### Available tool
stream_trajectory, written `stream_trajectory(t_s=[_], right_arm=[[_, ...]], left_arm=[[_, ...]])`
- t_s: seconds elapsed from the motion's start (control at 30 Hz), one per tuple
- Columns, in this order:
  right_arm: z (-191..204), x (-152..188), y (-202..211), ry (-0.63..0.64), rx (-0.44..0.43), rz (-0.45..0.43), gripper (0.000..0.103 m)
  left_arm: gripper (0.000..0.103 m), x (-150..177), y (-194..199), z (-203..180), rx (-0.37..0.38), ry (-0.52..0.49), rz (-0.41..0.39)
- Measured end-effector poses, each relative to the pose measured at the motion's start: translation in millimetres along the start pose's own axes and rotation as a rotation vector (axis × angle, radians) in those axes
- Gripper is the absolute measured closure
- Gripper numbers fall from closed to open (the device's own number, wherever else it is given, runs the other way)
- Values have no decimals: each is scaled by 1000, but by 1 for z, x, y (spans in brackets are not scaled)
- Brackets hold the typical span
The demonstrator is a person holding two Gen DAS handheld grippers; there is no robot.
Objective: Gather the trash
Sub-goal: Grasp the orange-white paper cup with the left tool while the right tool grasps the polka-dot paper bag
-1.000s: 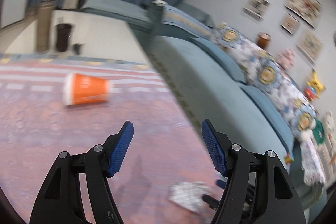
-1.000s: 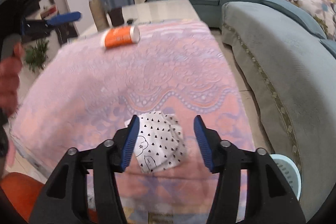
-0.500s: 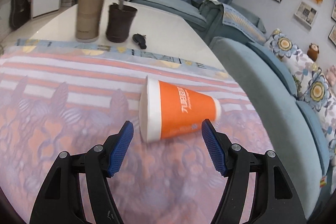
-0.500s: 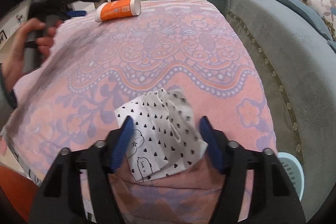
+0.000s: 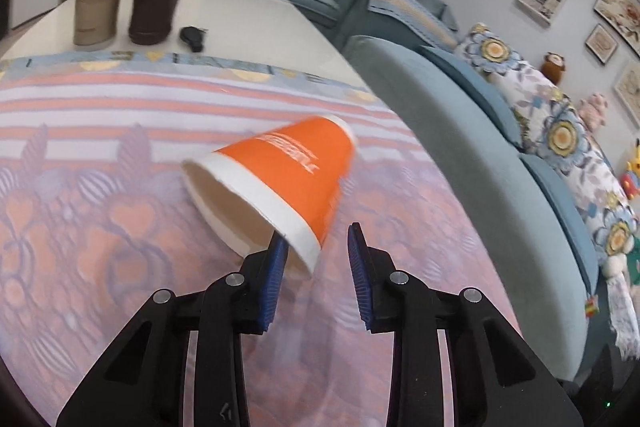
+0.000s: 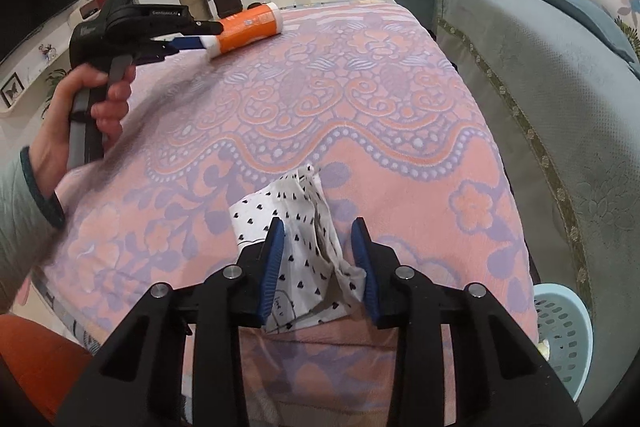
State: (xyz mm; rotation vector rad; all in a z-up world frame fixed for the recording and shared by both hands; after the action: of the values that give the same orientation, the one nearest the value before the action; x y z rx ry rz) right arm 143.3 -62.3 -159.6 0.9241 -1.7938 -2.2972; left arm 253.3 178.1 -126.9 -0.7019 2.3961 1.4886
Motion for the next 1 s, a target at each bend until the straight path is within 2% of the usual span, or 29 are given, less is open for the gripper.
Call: stream_trajectory(t_s=[0.07, 0.13, 0.17, 0.2, 0.23, 0.27, 0.37, 0.4, 0.43, 0.5, 0.6, 0.67, 0.73, 0.77, 0.83, 0.9, 1.0], right_arm=[[2, 2, 3, 4, 3, -7, 71], [2, 4, 2, 3, -2, 4, 68], [0, 5, 3, -4, -1, 1, 63], [-2, 5, 4, -10, 9, -7, 50], [-3, 6, 7, -15, 15, -19, 42], [-6, 6, 9, -18, 14, -32, 40], [-9, 8, 12, -22, -7, -44, 38], [-9, 8, 11, -23, -6, -39, 32], [-10, 8, 9, -25, 0, -30, 29], [-10, 6, 7, -27, -9, -17, 29], [-9, -1, 0, -37, -19, 9, 29], [-10, -6, -6, -50, -45, 29, 38], [-8, -6, -6, -36, -47, 26, 68], [-6, -5, -6, -23, -43, 31, 71], [-2, -3, -5, 6, 0, 26, 87], [1, 1, 1, 24, -29, 16, 98], [1, 5, 17, 20, -25, -33, 100]], left_arm=[[72, 5, -3, -5, 7, 17, -11], [64, 4, -10, -2, -13, 51, -26], [64, 2, -14, 0, -19, 71, -22], [64, 0, -16, 1, -17, 80, -21], [64, -3, -20, 3, -14, 94, -18], [64, -5, -22, 4, -16, 103, -15], [87, -7, -29, 7, 28, 120, 0], [94, -7, -30, 8, 28, 120, 2], [95, -5, -29, 7, 17, 111, -7], [100, -3, -24, 3, 27, 94, -26], [100, 2, -15, -4, 26, 79, -44], [100, 7, -8, -9, 50, 74, -51], [100, 13, 0, -17, 58, 54, -61], [100, 17, 4, -23, 63, 41, -66], [100, 23, 10, -34, 78, 17, -72], [100, 30, 16, -46, 93, -7, -75], [100, 42, 30, -74, 133, -61, -82]])
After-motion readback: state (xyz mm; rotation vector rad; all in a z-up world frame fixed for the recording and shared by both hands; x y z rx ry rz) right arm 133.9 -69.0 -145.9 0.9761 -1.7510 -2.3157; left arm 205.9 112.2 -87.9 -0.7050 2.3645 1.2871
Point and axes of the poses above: each gripper's, at about its wrist camera, not at the fingertips, and y roughly against the way its jaws point, z to its left, x to its underside, the point moved 6 cm from there along -y, roughly the way its jaws point, and after that the axes turned 15 degrees about z, right-handed, at the moved point
